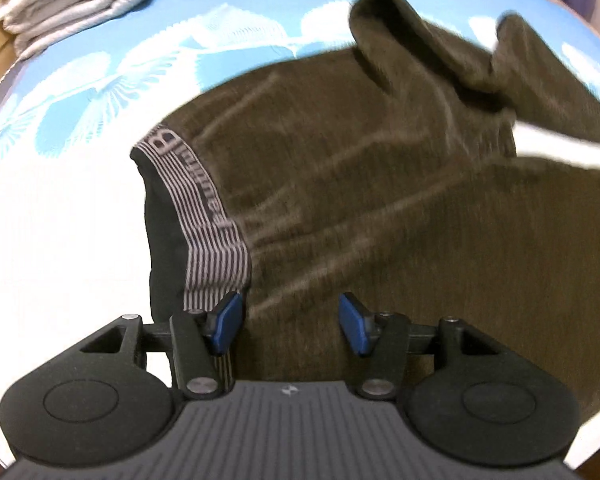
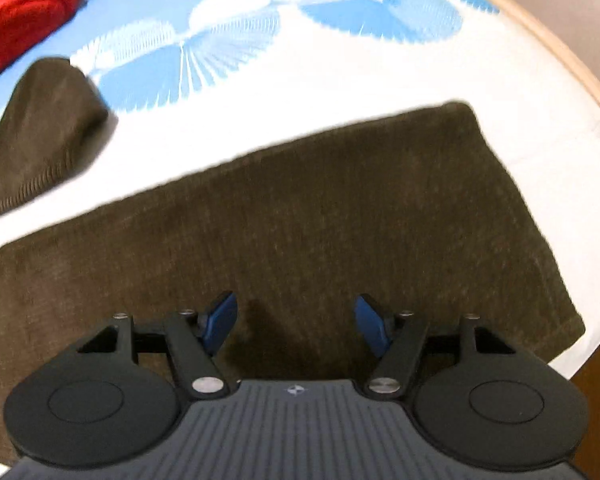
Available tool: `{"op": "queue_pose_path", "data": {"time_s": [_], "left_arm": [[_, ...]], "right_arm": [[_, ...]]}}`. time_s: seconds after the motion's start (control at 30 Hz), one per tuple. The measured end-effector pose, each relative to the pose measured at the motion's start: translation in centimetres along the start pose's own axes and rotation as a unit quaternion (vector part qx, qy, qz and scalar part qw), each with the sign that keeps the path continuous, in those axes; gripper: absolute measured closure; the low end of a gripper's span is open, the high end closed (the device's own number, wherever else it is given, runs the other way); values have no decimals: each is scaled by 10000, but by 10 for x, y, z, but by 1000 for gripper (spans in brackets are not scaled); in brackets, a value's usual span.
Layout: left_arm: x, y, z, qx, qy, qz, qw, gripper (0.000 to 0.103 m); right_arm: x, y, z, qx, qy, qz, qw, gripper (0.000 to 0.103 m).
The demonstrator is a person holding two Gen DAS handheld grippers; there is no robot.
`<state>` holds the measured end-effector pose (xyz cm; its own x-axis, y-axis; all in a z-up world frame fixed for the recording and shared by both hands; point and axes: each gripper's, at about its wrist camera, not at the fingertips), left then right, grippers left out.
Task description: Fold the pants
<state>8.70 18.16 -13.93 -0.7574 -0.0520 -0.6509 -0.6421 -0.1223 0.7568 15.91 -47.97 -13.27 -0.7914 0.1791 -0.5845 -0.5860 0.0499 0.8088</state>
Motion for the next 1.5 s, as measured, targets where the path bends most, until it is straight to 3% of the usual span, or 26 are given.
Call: {"op": "queue_pose_path", "data": {"time_s": [0.13,0.3,0.63,0.8,0.9,0.97,1.07,1.13,1.23,1.27,1.33,1.4,1.47,1.5], "left_arm": [[-4,0,0,-2,201,-131,9997,43],[-1,-5,-10,19,93,-129,9999,43],[-2,-13,-23,79,47,-89,9999,43],[-7,-18,-30,89,-3,-81,9999,43],[-12,-17,-34,99,7,-148,9998,43],[-17,-14,-38,130,-2,-256,9996,43],[-25,-8,-44,165,-3,-474,9987,43],[-30,-4,-48,224,58,-581,9980,44],[-34,-4,-54,300,97,-625,9975,65],[-34,-5,-55,301,82,-616,9976,72],[-35,-6,-58,312,66,-631,9975,85],[-36,-4,-59,329,100,-675,9971,89],[-37,-4,-57,318,188,-701,9969,89],[-38,-4,-55,318,231,-702,9968,89]], "right_arm": [[-7,2,0,143,35,-257,9996,37],[-13,1,7,183,44,-456,9988,38],[-23,-27,20,293,10,-396,9988,38],[-21,-52,19,563,66,-22,9984,41],[-27,-56,22,673,-74,-100,9977,39],[-35,-53,29,721,-116,-278,9969,45],[-52,-35,52,327,-155,-899,9953,48],[-63,-23,67,-217,-460,-1298,9902,50],[-77,-18,82,-972,-1223,-1532,9758,74],[-80,-21,88,-1235,-1458,-1530,9696,75],[-85,-32,98,-1559,-1731,-1431,9619,74],[-88,-48,109,-1632,-1938,-1239,9594,72],[-88,-68,118,-1454,-2176,-987,9601,54],[-88,-76,120,-1377,-2284,-910,9595,52]]}}
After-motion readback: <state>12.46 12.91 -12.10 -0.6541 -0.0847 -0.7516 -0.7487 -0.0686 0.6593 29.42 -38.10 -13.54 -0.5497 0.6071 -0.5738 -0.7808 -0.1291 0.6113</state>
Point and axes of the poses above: each gripper's, at about its wrist camera, not at the fingertips, and y roughly against the way its jaws point, z to its left, x to its underside, and after that the axes turned 12 degrees about -z, right-handed
